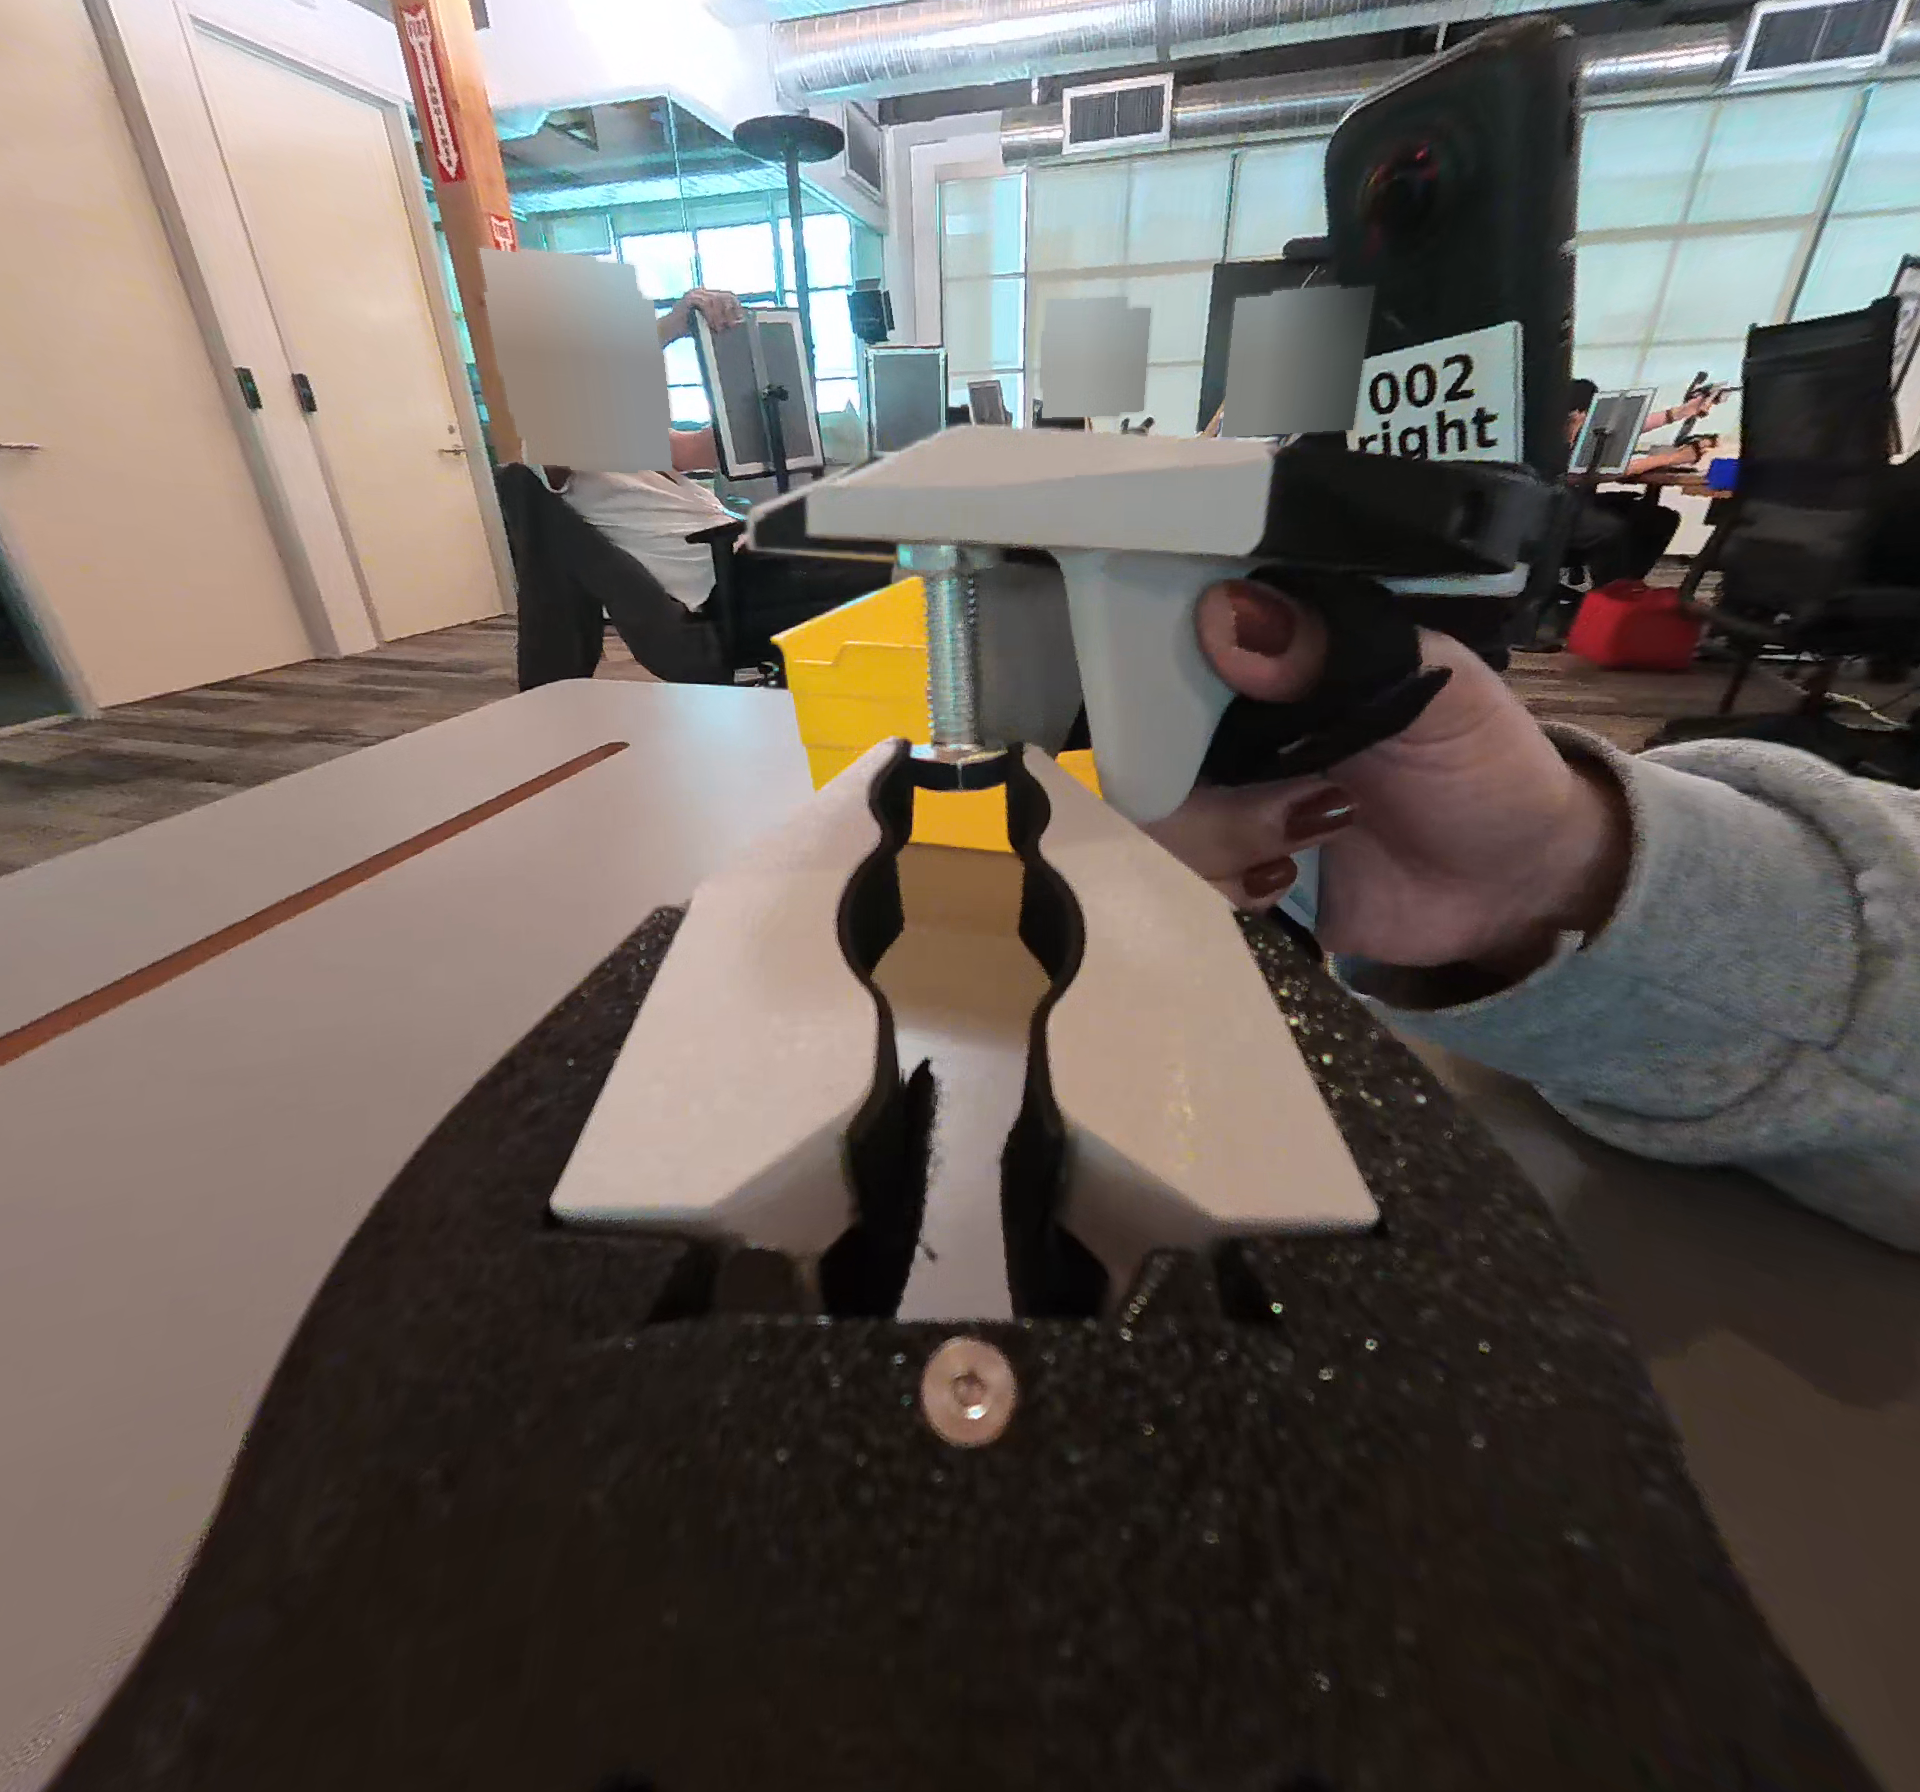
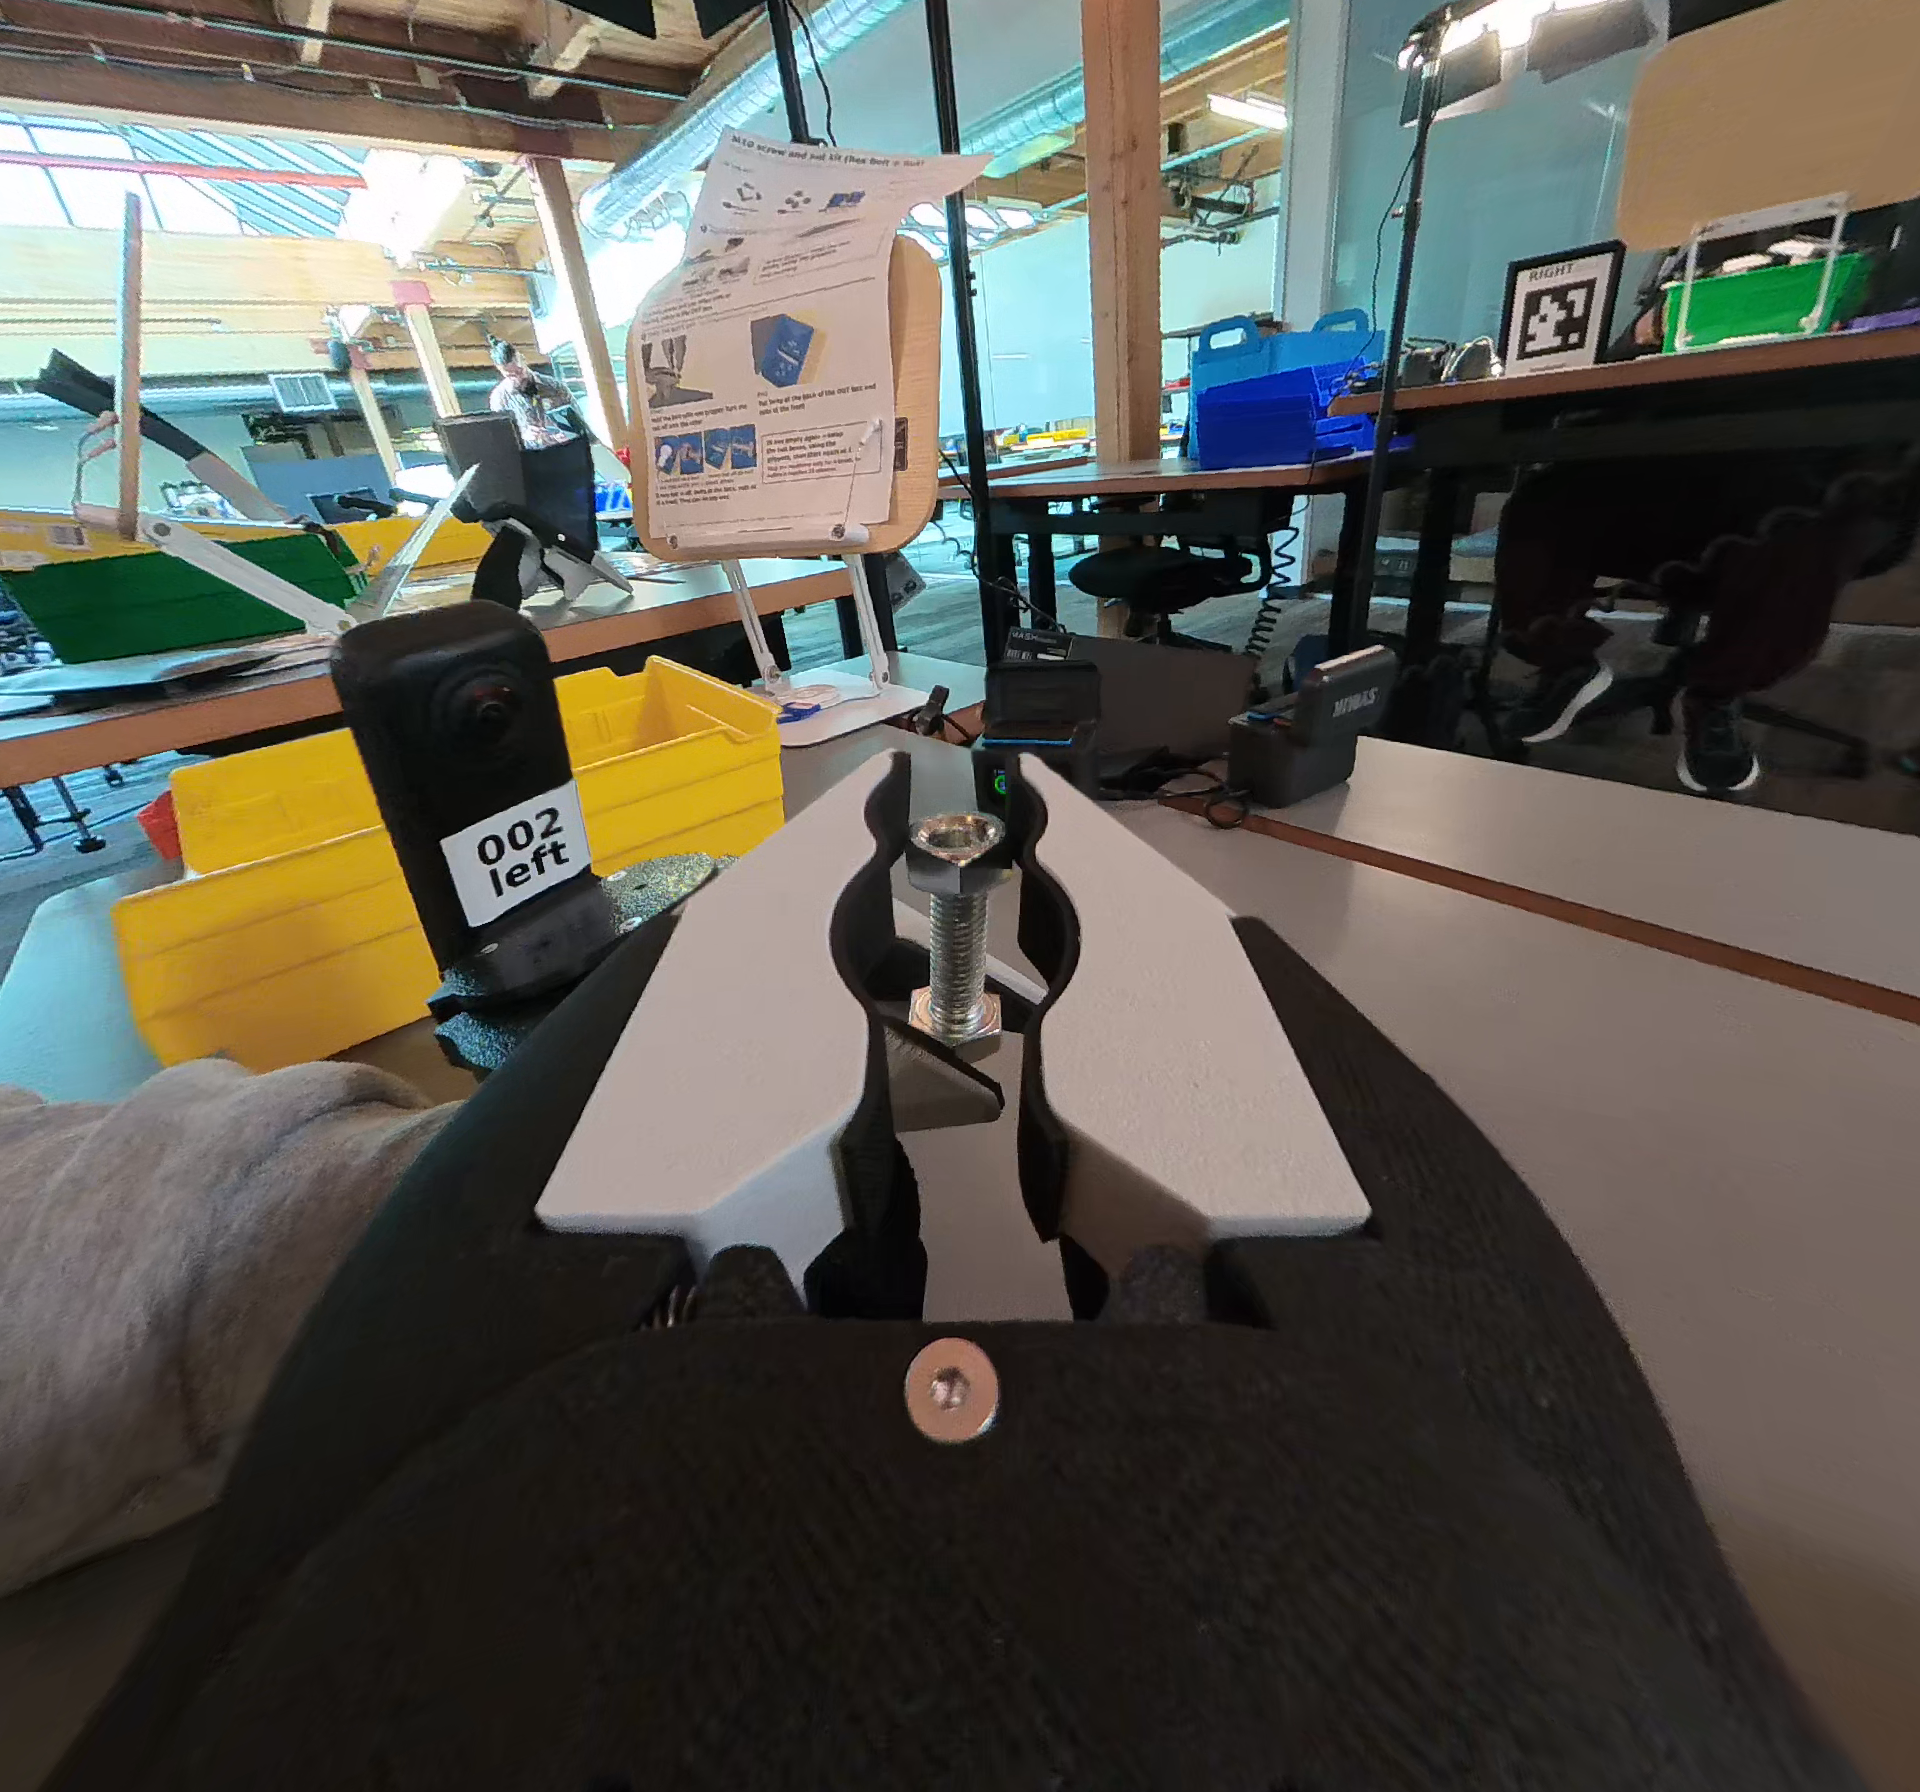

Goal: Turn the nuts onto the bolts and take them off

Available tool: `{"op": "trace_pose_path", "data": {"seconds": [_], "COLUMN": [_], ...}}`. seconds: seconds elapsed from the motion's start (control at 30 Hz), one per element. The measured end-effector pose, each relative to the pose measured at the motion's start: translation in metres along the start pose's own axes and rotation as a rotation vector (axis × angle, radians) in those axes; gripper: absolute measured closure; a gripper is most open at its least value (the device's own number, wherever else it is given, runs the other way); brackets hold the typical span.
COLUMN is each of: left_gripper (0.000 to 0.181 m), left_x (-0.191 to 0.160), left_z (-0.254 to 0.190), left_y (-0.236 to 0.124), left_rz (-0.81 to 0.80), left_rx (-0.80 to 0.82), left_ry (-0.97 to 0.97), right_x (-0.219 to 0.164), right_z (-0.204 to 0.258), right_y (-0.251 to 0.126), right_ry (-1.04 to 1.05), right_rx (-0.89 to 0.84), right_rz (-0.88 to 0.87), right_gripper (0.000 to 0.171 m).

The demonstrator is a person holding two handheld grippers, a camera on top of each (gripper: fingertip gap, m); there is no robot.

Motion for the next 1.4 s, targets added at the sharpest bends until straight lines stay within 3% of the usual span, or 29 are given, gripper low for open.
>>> {"op": "trace_pose_path", "data": {"seconds": [0.13, 0.23, 0.37, 0.47, 0.67, 0.87, 1.03, 1.27, 1.4], "left_gripper": [0.166, 0.166, 0.166, 0.166, 0.166, 0.166, 0.166, 0.166, 0.167], "left_x": [0.000, 0.000, -0.002, -0.003, -0.001, -0.002, 0.001, -0.003, -0.002], "left_z": [0.000, 0.002, 0.005, 0.003, 0.022, 0.008, 0.034, 0.003, 0.030], "left_y": [0.000, -0.002, -0.003, -0.001, -0.011, -0.002, -0.019, 0.001, -0.015], "left_rz": [-0.001, -0.004, 0.007, 0.020, 0.022, 0.040, 0.008, 0.064, 0.021], "left_rx": [-0.019, -0.028, -0.063, -0.083, 0.076, 0.013, 0.211, 0.035, 0.249], "left_ry": [-0.006, -0.014, -0.032, -0.032, -0.034, 0.022, -0.022, 0.088, -0.030], "right_x": [0.000, 0.002, 0.001, -0.002, -0.003, -0.004, -0.009, -0.008, -0.009], "right_z": [0.000, 0.004, 0.009, 0.012, 0.008, 0.009, 0.013, 0.018, 0.016], "right_y": [0.000, -0.001, 0.000, 0.003, 0.002, 0.005, 0.009, 0.011, 0.010], "right_ry": [-0.013, -0.046, -0.026, -0.042, -0.026, -0.024, -0.018, 0.023, 0.033], "right_rx": [0.013, 0.042, 0.127, 0.145, 0.134, 0.115, 0.136, 0.166, 0.175], "right_rz": [0.004, -0.005, 0.022, 0.057, 0.066, 0.053, 0.077, 0.040, 0.057], "right_gripper": [0.154, 0.126, 0.108, 0.105, 0.104, 0.094, 0.091, 0.081, 0.080]}}
Point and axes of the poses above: each gripper's, where its closed fingertips meet, y out along the fingers, x out of its top, z = x × y across the jaws, the point moved 7 cm from there along -y, back along the fingers, and after that the axes turned 1 degree about -y, right-handed, at the moved point
